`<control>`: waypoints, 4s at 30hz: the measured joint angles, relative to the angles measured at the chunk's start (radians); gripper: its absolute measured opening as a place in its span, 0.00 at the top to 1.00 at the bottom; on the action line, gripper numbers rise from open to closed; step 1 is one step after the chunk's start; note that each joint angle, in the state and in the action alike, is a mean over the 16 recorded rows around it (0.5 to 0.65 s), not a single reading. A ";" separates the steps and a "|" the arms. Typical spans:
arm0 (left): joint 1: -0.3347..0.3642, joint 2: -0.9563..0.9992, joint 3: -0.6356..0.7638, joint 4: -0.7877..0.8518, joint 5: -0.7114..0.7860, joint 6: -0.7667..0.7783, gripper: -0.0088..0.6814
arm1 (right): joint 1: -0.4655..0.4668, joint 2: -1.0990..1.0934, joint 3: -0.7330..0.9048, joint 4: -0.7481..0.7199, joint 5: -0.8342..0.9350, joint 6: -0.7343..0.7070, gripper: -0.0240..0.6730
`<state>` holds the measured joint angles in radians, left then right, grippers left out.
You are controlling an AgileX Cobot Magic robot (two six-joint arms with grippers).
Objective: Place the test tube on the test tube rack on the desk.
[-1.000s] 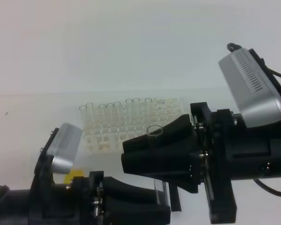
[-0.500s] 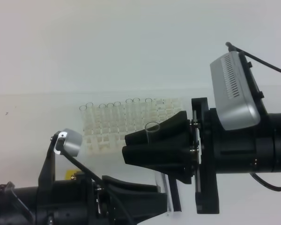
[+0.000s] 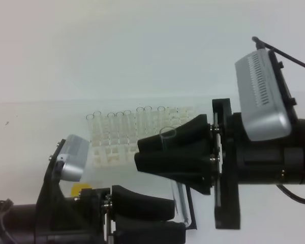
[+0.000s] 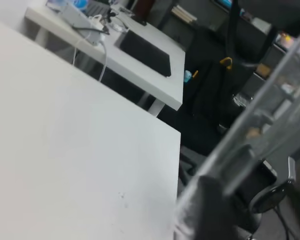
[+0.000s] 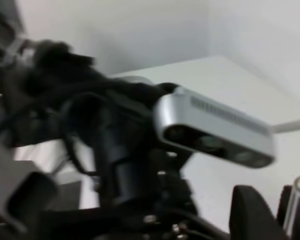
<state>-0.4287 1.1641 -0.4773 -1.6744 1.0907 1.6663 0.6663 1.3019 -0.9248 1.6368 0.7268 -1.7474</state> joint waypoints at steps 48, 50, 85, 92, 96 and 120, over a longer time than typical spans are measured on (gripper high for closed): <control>0.000 -1.090 0.192 1.460 -0.665 -1.525 0.99 | 0.001 -0.329 0.199 -0.020 -0.537 0.091 0.80; 0.000 -1.089 0.219 1.485 -0.701 -1.568 0.99 | 0.001 -0.324 0.199 -0.010 -0.548 0.081 0.80; 0.047 -1.146 0.318 1.502 -0.747 -1.592 0.99 | 0.001 -0.316 0.202 -0.003 -0.570 -0.056 0.80; 0.114 -1.173 0.413 1.507 -0.769 -1.592 0.99 | 0.001 -0.316 0.203 -0.003 -0.589 -0.075 0.80; 0.154 -1.173 0.460 1.510 -0.778 -1.591 0.99 | 0.001 -0.316 0.205 -0.002 -0.595 -0.078 0.80; 0.220 -1.173 0.479 1.514 -0.767 -1.590 0.99 | 0.001 -0.312 0.208 0.020 -0.612 -0.081 0.80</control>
<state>-0.2088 -0.0091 0.0019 -0.1602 0.3238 0.0760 0.6673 0.9900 -0.7169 1.6571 0.1147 -1.8280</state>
